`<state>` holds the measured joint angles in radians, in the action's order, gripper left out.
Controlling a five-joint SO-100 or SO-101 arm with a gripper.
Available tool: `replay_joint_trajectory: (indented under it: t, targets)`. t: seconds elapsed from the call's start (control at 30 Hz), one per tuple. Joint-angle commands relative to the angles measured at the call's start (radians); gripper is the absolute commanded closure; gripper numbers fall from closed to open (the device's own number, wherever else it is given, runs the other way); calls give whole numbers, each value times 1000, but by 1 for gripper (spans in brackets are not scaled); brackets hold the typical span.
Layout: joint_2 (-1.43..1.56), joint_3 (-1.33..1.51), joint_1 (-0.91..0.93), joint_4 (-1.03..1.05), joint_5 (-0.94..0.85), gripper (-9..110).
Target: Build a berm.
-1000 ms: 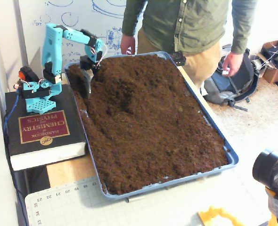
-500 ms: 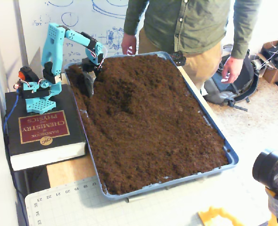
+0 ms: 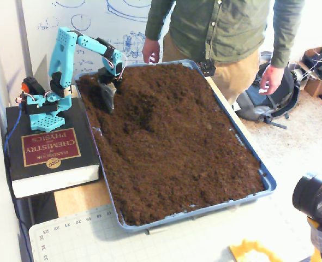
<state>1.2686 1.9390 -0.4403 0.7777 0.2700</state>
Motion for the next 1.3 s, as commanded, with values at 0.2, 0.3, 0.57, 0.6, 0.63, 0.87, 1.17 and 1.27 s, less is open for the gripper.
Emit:
replay_joint_trajectory:
  t: [0.2, 0.3, 0.57, 0.6, 0.63, 0.87, 1.17, 1.27]
  targets:
    - [121, -199, 118, -80, -81, 101]
    - [138, -210, 135, -80, -89, 101]
    - [186, -239, 164, -80, -94, 101]
    - [193, -245, 164, -80, -94, 101]
    - [201, -250, 167, -80, -94, 101]
    - [252, -278, 179, -80, -94, 101]
    - [319, -348, 229, -81, -95, 101]
    - [337, -408, 250, -81, -95, 101]
